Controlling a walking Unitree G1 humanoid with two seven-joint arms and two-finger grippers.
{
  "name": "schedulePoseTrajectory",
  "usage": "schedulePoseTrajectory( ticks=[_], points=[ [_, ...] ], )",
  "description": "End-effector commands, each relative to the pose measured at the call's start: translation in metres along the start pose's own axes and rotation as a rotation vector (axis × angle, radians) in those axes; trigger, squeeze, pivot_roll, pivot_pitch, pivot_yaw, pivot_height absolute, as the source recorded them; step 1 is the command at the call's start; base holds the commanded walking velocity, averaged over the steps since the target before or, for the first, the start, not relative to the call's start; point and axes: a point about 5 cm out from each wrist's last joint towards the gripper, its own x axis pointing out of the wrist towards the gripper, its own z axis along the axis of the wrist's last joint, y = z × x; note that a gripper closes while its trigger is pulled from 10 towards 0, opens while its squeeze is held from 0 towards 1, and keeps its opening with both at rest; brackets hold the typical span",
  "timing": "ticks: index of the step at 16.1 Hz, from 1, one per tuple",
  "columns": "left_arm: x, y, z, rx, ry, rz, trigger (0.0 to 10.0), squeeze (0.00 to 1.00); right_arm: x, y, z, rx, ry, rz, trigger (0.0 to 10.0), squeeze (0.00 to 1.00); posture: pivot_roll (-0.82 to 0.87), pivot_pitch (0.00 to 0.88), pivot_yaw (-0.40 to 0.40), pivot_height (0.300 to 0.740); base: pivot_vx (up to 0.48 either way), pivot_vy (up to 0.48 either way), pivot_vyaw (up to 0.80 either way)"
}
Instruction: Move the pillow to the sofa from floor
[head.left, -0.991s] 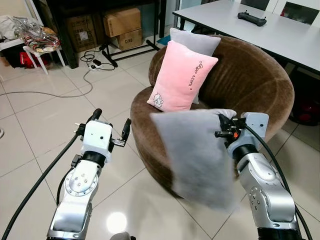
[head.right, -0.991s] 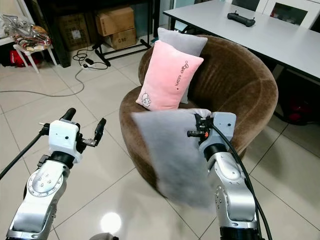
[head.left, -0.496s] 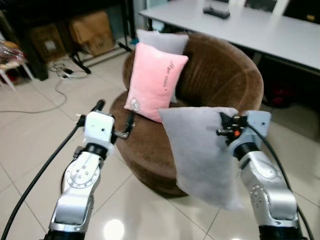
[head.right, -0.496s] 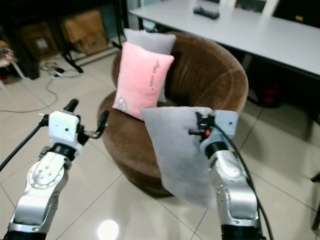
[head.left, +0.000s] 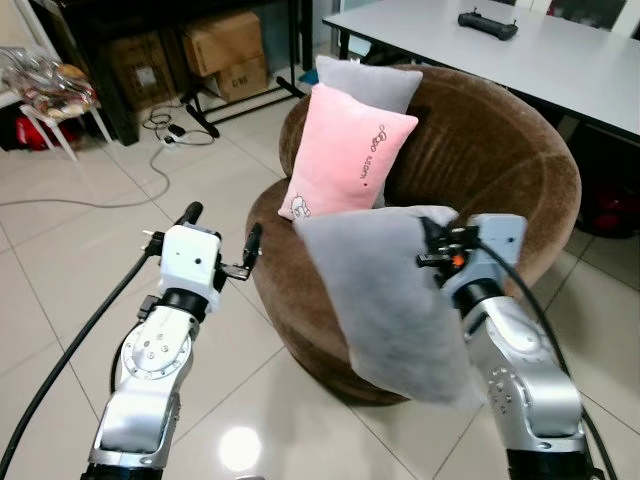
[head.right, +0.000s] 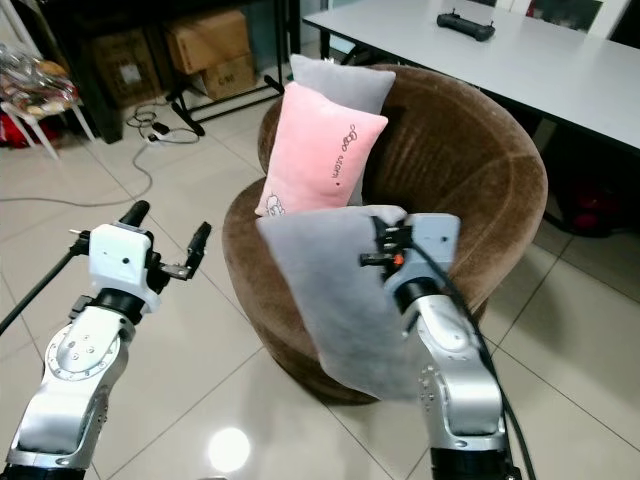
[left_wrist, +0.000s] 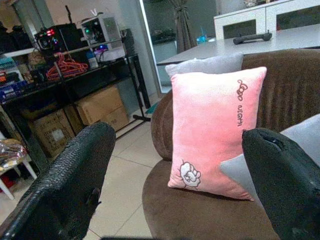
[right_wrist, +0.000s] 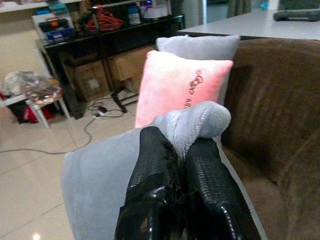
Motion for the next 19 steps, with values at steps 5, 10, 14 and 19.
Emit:
schedulePoseTrajectory(
  ticks=[5,10,14,19],
  points=[
    [0.0017,-0.0011,0.0037,-0.002,-0.007,-0.024,10.0,0.1,0.001,0.0037,0.0214,0.006,-0.097,0.028,10.0,0.0,0.01,0.0,0.022,0.74,0.274,0.0,-0.41],
    [0.0003,-0.0026,0.0025,-0.009,-0.002,-0.038,10.0,0.1,0.0001,0.0054,0.0209,0.005,-0.096,0.033,10.0,0.0,0.01,0.0,0.019,0.74,0.277,0.0,0.0],
    [-0.0011,-0.0036,0.0018,-0.011,0.0,-0.044,10.0,0.11,0.001,0.0058,0.0222,0.004,-0.101,0.035,10.0,0.0,0.01,0.0,0.017,0.74,0.277,0.0,0.0],
    [0.0001,-0.0032,0.0025,-0.011,-0.003,-0.044,10.0,0.1,0.003,0.0082,0.024,0.003,-0.107,0.046,10.0,0.0,0.02,0.0,0.014,0.74,0.279,0.0,0.0]
  ],
)
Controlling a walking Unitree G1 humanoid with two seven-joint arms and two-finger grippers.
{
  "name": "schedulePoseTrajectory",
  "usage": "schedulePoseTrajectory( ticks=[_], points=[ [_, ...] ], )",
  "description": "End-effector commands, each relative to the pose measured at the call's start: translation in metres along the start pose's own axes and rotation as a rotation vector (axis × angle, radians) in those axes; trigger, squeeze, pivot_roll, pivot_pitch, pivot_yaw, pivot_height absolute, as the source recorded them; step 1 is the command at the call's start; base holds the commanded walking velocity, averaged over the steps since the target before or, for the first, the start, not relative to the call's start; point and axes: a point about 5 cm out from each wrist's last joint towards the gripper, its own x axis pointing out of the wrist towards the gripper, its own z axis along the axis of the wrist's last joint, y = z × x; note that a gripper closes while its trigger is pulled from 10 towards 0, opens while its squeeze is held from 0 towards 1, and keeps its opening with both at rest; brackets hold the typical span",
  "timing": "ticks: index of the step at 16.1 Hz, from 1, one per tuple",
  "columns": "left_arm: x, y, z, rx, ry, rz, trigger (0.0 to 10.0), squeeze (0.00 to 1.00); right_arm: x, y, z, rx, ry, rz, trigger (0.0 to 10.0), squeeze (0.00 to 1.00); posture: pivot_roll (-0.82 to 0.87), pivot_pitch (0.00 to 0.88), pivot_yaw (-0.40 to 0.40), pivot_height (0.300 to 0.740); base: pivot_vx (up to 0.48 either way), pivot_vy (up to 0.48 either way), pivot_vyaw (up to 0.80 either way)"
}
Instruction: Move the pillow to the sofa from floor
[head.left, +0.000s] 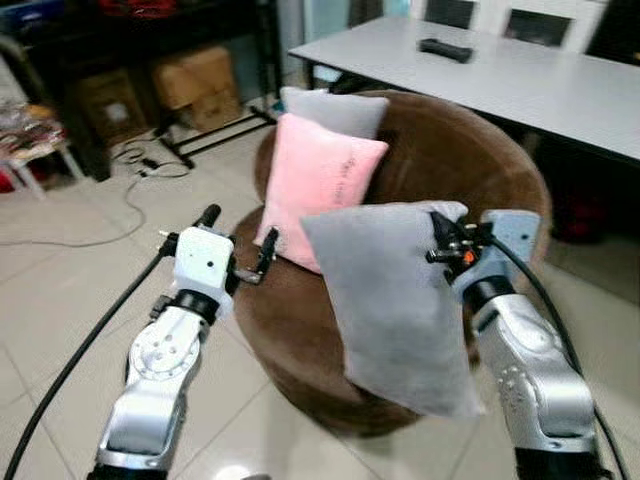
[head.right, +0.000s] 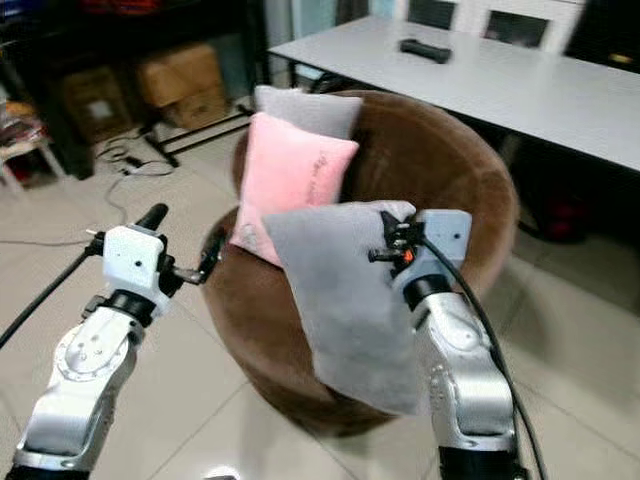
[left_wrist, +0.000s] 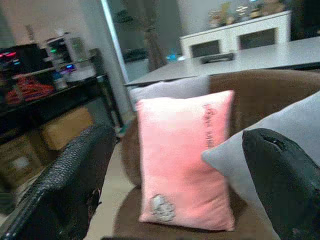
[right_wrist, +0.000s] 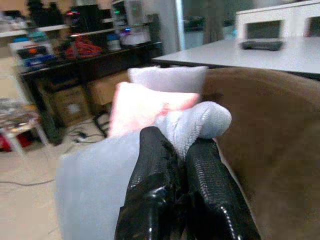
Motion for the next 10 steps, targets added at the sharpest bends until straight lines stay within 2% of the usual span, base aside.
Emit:
schedulePoseTrajectory(
  ticks=[1,5,10],
  points=[
    [0.0,0.004,0.001,0.006,-0.003,0.014,10.0,0.1,0.004,0.009,0.017,-0.015,-0.075,0.043,10.0,0.0,0.02,0.0,0.012,0.74,0.281,0.0,0.0],
    [0.0,0.005,0.001,0.007,-0.001,0.013,10.0,0.1,0.005,0.011,0.019,-0.018,-0.079,0.056,10.0,0.0,0.02,0.0,0.013,0.74,0.278,0.0,0.0],
    [0.001,0.005,0.001,0.004,-0.002,0.013,10.0,0.1,0.005,0.022,0.025,0.0,-0.091,0.129,10.0,0.0,0.02,0.0,0.015,0.74,0.278,0.0,0.0]
  ],
)
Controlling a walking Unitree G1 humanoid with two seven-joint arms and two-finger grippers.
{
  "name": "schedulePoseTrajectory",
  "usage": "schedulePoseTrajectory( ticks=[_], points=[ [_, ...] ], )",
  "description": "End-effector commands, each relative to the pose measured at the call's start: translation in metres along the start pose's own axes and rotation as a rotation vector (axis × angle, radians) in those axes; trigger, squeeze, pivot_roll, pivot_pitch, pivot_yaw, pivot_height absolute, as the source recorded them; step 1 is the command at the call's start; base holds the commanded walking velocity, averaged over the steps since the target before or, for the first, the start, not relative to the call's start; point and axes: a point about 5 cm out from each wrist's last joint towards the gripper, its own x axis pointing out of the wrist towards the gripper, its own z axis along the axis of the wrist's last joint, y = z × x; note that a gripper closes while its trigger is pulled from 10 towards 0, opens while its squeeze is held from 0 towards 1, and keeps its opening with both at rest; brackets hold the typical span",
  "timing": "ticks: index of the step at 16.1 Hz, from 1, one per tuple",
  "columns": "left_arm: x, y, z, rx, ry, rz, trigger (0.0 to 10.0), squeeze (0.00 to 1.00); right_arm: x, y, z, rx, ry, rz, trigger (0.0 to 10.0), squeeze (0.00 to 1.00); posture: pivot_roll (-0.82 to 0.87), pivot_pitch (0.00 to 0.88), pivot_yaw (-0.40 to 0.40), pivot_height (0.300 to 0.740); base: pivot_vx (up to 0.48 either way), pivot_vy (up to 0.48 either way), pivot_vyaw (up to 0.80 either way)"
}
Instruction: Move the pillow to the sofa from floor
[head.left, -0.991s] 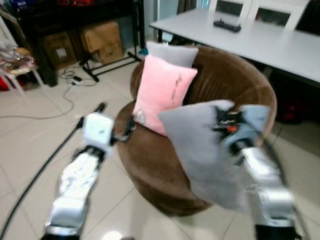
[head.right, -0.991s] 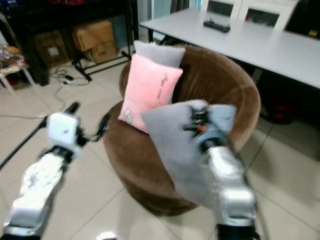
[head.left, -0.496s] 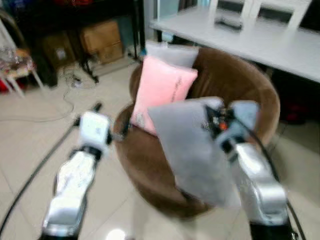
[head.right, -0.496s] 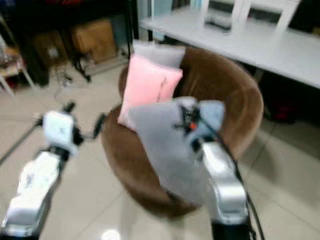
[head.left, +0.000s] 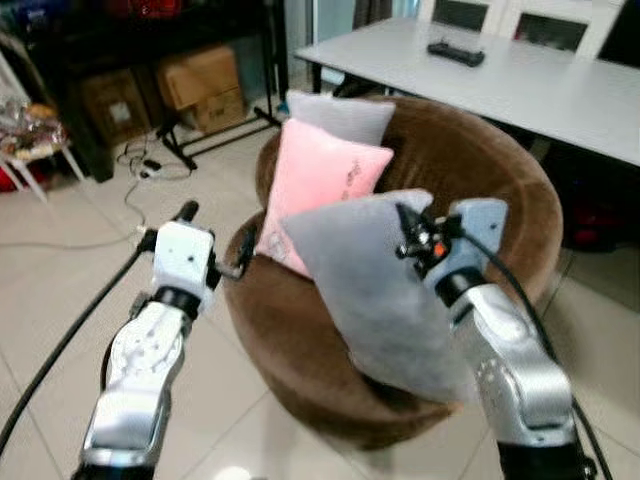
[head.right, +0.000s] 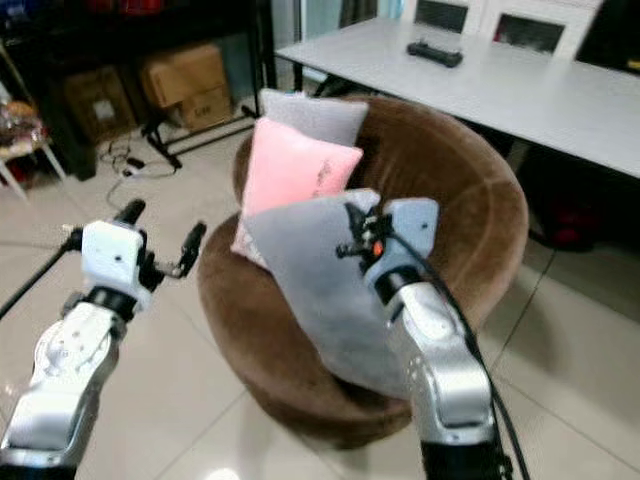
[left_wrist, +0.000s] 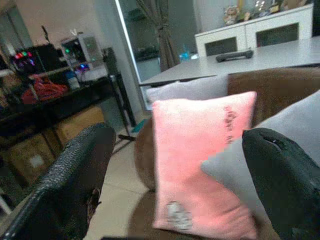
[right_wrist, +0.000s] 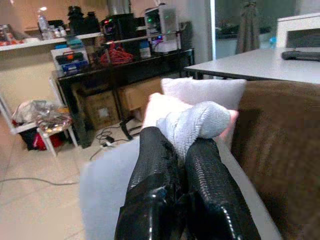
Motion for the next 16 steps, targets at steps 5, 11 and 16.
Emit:
schedulePoseTrajectory(
  ticks=[5,11,16],
  points=[
    [0.0015,-0.0005,0.0011,-0.001,-0.004,-0.015,10.0,0.11,0.0037,0.01,0.0226,0.01,-0.091,0.047,10.0,0.0,0.02,0.0,0.014,0.74,0.282,0.0,0.0],
    [0.002,0.0002,0.0018,-0.001,-0.007,-0.018,10.0,0.1,0.006,0.0146,0.0247,0.015,-0.095,0.067,10.0,0.0,0.02,0.0,0.015,0.74,0.292,0.0,-0.4],
    [0.0037,-0.0006,0.002,-0.003,-0.01,-0.024,10.0,0.11,0.0074,0.0135,0.0263,0.013,-0.102,0.055,10.0,0.0,0.02,0.0,0.018,0.74,0.293,0.0,0.0]
  ],
)
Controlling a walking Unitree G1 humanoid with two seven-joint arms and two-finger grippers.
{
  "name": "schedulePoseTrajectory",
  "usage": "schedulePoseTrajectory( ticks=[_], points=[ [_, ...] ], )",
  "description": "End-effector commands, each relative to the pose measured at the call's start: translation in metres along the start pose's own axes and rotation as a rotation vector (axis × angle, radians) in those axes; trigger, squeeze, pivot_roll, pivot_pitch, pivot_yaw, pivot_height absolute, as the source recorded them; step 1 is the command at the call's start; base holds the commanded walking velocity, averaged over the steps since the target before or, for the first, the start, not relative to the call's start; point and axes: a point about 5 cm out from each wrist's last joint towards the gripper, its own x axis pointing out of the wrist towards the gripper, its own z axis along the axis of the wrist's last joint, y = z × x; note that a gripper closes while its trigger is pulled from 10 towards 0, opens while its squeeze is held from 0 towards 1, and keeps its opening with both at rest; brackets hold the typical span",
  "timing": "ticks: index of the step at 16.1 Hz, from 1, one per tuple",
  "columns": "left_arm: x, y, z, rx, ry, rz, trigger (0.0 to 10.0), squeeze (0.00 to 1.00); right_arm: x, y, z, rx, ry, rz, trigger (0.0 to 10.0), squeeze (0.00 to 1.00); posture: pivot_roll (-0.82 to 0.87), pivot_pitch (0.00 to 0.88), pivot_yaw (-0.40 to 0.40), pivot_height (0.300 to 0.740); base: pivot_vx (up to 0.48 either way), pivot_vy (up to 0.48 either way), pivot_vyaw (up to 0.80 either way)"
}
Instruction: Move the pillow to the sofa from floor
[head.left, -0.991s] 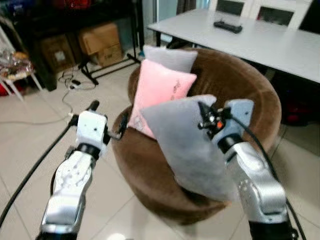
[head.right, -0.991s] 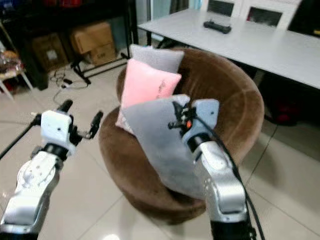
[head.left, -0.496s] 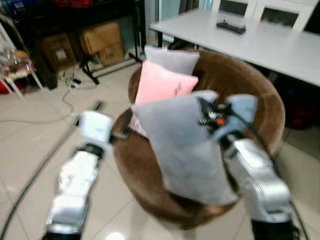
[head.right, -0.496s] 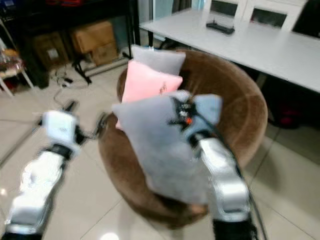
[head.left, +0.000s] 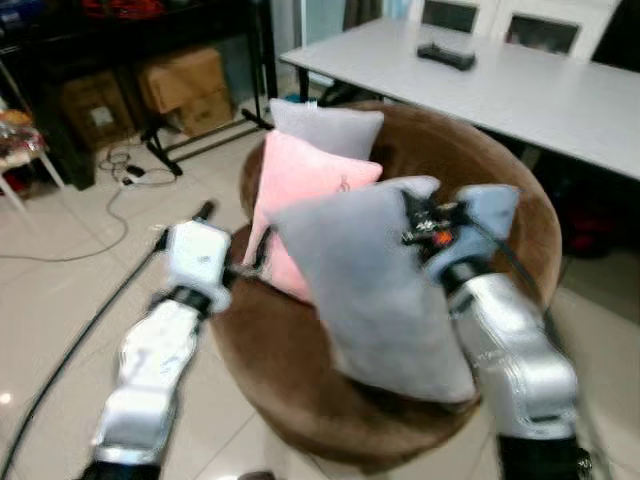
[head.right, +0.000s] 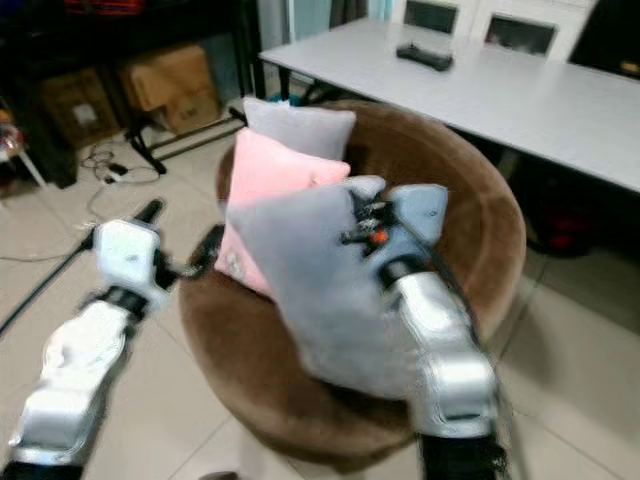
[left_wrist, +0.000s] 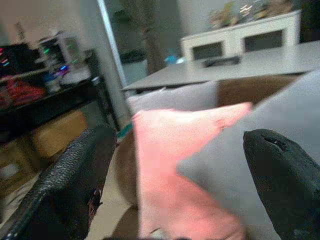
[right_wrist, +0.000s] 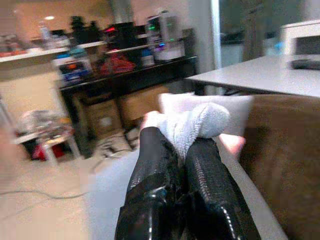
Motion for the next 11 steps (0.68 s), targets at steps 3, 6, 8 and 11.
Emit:
schedulePoseTrajectory(
  ticks=[3,6,8,11],
  points=[
    [0.0037,-0.0047,0.0027,-0.004,-0.014,-0.019,10.0,0.11,-0.0003,-0.0063,0.0152,-0.017,-0.062,-0.012,10.0,0.0,0.02,0.0,0.017,0.74,0.294,0.0,0.0],
    [0.0039,-0.0041,0.0025,-0.003,-0.015,-0.02,10.0,0.11,0.0008,-0.0061,0.0153,-0.018,-0.063,-0.013,10.0,0.0,0.02,0.0,0.015,0.74,0.292,0.0,0.0],
    [0.0039,-0.004,0.0024,-0.003,-0.015,-0.02,10.0,0.11,0.0013,-0.006,0.0157,-0.02,-0.064,-0.013,10.0,0.0,0.02,0.0,0.014,0.74,0.292,0.0,0.0],
    [0.0035,-0.0053,0.0019,0.004,-0.012,-0.026,10.0,0.1,0.0016,-0.0059,0.0164,-0.021,-0.067,-0.014,10.0,0.0,0.02,0.0,0.017,0.74,0.286,0.0,0.0]
  ],
)
